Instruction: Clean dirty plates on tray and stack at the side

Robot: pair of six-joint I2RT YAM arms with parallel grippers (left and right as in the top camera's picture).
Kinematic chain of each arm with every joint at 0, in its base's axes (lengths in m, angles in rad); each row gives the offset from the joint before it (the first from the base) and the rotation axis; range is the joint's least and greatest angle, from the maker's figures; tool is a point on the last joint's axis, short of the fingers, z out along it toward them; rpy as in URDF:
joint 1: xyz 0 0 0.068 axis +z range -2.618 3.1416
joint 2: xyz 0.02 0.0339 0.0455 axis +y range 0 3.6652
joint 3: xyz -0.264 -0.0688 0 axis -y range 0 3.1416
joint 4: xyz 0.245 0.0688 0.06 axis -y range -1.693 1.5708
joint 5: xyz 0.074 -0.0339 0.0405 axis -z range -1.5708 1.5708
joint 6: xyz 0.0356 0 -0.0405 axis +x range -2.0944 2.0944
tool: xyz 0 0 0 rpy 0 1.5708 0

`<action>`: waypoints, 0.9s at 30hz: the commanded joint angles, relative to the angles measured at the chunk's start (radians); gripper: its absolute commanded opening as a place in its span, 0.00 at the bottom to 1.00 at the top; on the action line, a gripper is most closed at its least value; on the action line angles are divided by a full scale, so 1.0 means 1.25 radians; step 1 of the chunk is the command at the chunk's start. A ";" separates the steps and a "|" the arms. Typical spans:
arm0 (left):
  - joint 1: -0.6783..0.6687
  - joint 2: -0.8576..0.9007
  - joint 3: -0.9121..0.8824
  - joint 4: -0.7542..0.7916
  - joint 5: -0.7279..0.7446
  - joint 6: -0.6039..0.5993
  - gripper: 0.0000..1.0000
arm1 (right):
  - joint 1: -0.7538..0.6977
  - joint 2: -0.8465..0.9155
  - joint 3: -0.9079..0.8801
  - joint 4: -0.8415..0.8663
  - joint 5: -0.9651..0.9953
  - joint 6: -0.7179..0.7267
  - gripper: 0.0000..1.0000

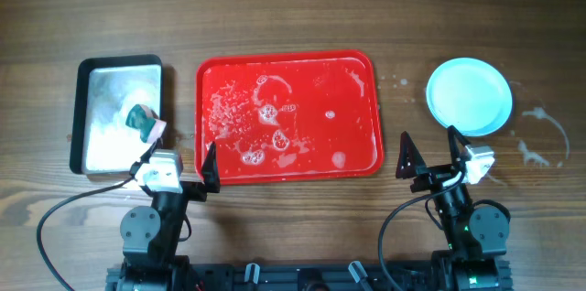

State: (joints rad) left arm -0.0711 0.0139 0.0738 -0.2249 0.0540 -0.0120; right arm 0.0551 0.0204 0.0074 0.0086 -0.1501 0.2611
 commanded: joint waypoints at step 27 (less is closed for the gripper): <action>-0.004 -0.009 -0.005 0.002 0.013 0.082 1.00 | -0.002 -0.005 -0.002 0.004 -0.013 0.007 1.00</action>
State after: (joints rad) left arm -0.0715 0.0139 0.0738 -0.2249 0.0540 0.0708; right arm 0.0551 0.0204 0.0074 0.0086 -0.1501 0.2611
